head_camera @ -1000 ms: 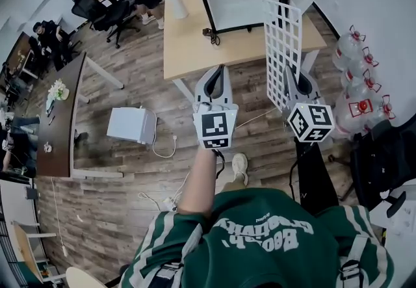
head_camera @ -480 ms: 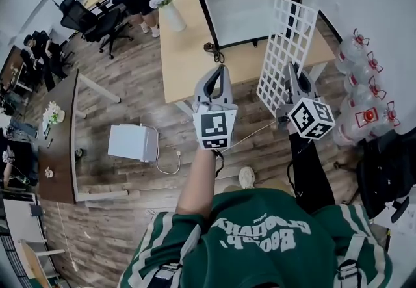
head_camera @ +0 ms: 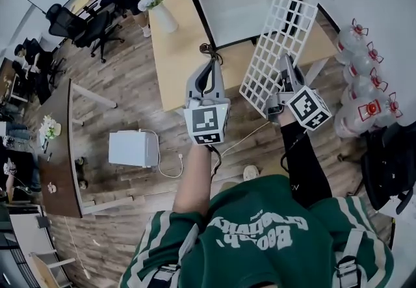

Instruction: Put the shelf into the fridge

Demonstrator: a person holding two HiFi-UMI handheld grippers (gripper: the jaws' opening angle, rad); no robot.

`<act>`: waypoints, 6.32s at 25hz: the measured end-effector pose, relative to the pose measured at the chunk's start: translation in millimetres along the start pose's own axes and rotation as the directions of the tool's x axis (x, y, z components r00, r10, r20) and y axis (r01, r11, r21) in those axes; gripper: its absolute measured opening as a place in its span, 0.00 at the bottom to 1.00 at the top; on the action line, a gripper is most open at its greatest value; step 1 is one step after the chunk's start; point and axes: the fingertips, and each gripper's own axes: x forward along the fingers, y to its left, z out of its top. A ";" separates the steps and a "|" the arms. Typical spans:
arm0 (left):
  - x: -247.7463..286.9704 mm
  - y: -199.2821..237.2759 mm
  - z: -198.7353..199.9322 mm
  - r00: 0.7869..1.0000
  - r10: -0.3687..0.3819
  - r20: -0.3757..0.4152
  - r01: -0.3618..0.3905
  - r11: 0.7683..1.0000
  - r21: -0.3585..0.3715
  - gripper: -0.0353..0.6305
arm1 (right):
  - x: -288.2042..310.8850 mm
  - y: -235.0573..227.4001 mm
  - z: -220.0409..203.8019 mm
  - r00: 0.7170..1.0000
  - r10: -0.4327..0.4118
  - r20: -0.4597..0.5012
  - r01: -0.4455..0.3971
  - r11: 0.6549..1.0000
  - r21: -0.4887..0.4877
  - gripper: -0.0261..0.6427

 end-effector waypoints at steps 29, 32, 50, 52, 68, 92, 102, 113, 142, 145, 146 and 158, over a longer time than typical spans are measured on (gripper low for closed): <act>105.1 -8.6 -123.7 0.970 -0.184 -0.156 0.090 0.877 -0.472 0.27 | 145.0 -48.0 37.8 0.987 0.086 0.135 -0.126 0.937 0.326 0.09; 106.9 -22.3 -138.6 0.957 -0.267 -0.112 0.131 0.744 -0.656 0.34 | 148.0 -40.4 45.1 0.979 0.170 0.112 -0.188 0.965 0.183 0.09; 106.2 -78.3 -116.7 0.869 -0.392 0.303 0.392 0.168 -0.905 0.20 | 142.1 -34.8 42.9 0.963 0.262 0.069 -0.270 0.942 0.200 0.09; 106.8 -66.7 -112.0 0.870 -0.367 0.330 0.402 0.141 -0.905 0.15 | 138.9 -43.0 38.4 0.967 0.250 0.046 -0.254 0.945 0.205 0.11; 155.3 2.6 -117.5 0.939 -0.213 0.270 0.301 0.134 -0.944 0.14 | 132.5 -114.4 -37.3 0.969 0.071 -0.236 0.016 0.938 0.347 0.14; 201.8 46.1 -134.4 0.976 -0.113 0.185 0.207 0.225 -0.952 0.12 | 196.4 -111.8 -53.8 0.937 0.186 -0.296 -0.064 0.923 0.378 0.12; 220.1 56.0 -133.2 0.982 -0.082 0.171 0.185 0.204 -0.961 0.12 | 209.3 -102.3 -52.0 0.937 0.219 -0.272 -0.077 0.890 0.450 0.12; 229.5 65.5 -148.4 0.988 -0.049 0.146 0.152 0.174 -0.973 0.12 | 216.8 -106.2 -59.3 0.929 0.194 -0.315 -0.043 0.902 0.429 0.12; 244.8 76.3 -148.2 0.988 -0.021 0.152 0.153 0.147 -0.977 0.11 | 236.9 -101.5 -55.4 0.932 0.200 -0.303 -0.036 0.882 0.470 0.12; 247.9 79.0 -148.3 0.990 -0.010 0.143 0.143 0.133 -0.981 0.12 | 241.2 -99.6 -55.1 0.933 0.208 -0.294 -0.042 0.873 0.486 0.12; 249.1 80.1 -148.4 0.990 -0.008 0.142 0.142 0.131 -0.981 0.12 | 242.5 -99.8 -55.9 0.933 0.206 -0.296 -0.039 0.872 0.487 0.11; 244.9 83.7 -133.5 0.998 -0.049 0.045 0.062 0.449 -0.892 0.23 | 248.9 -96.9 -50.8 0.934 0.172 -0.313 0.019 0.852 0.524 0.11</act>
